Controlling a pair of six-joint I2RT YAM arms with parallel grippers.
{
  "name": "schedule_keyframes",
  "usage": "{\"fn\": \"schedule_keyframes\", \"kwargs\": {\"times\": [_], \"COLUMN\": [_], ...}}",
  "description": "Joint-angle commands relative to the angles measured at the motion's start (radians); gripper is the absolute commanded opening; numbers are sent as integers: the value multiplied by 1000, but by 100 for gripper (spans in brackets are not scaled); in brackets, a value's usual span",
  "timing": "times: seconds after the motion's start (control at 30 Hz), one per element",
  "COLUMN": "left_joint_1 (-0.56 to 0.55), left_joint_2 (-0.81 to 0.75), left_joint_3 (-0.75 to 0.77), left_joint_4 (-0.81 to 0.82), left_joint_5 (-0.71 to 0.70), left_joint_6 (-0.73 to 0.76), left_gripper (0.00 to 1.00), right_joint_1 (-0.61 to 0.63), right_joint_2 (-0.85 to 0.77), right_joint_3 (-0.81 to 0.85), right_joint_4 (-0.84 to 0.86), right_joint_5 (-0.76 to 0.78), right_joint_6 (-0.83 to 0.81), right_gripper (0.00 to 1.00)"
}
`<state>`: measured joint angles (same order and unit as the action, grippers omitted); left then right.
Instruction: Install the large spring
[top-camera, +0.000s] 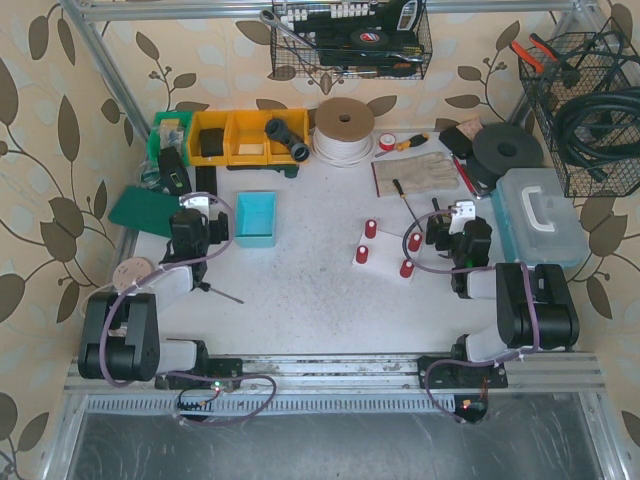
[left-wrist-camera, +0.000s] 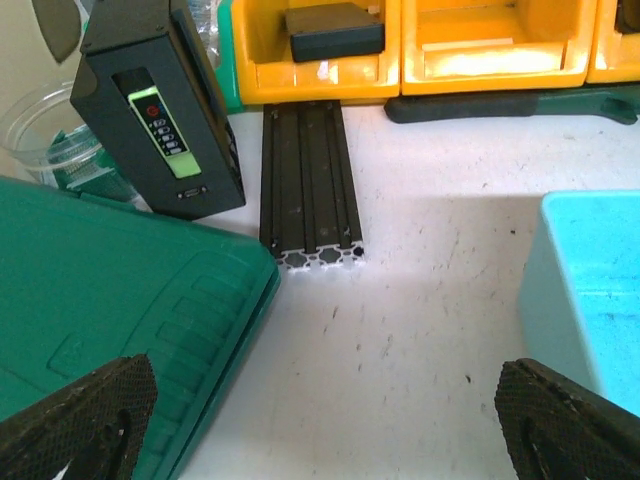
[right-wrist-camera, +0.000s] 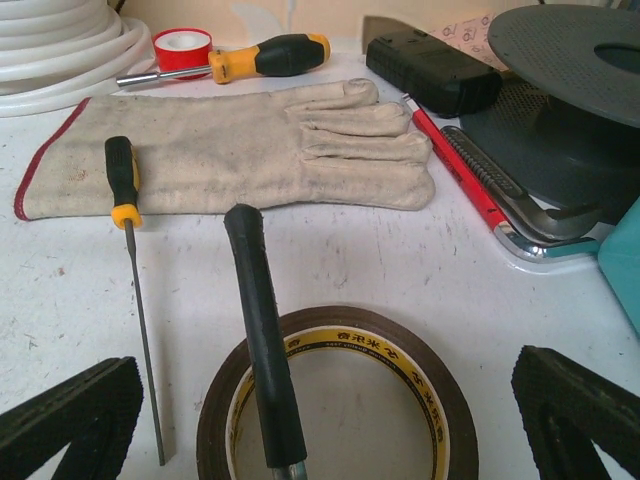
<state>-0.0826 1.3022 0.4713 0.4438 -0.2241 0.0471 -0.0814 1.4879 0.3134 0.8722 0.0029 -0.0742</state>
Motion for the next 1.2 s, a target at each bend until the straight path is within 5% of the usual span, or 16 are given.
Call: {"fn": "schedule_keyframes", "kwargs": {"times": [0.0,0.2,0.33,0.43,0.5,0.73,0.93,1.17], "left_joint_1": [1,1,0,-1,1,10,10,10], "left_joint_2": [54,199,177,68,43,8,-60,-14], "left_joint_3": [40,29,61,182,184,24,-34,-150], "left_joint_4": [140,308,238,-107,-175,86,11,265], "left_joint_5": [35,26,76,7,-13,51,-72,-75], "left_joint_6": [-12,-33,-18,9,39,30,-2,22], "left_gripper": [96,96,96,96,98,99,98,99], "right_joint_1": [7,19,22,24,26,27,28,31], "right_joint_2": [7,9,9,8,8,9,9,9], "right_joint_3": [17,24,26,26,26,27,27,27], "right_joint_4": [26,14,12,11,9,9,8,7], "right_joint_5": [-6,21,26,30,32,36,37,42], "right_joint_6": [10,4,4,2,2,1,1,-1], "right_gripper": [99,100,100,99,100,99,100,100]}}
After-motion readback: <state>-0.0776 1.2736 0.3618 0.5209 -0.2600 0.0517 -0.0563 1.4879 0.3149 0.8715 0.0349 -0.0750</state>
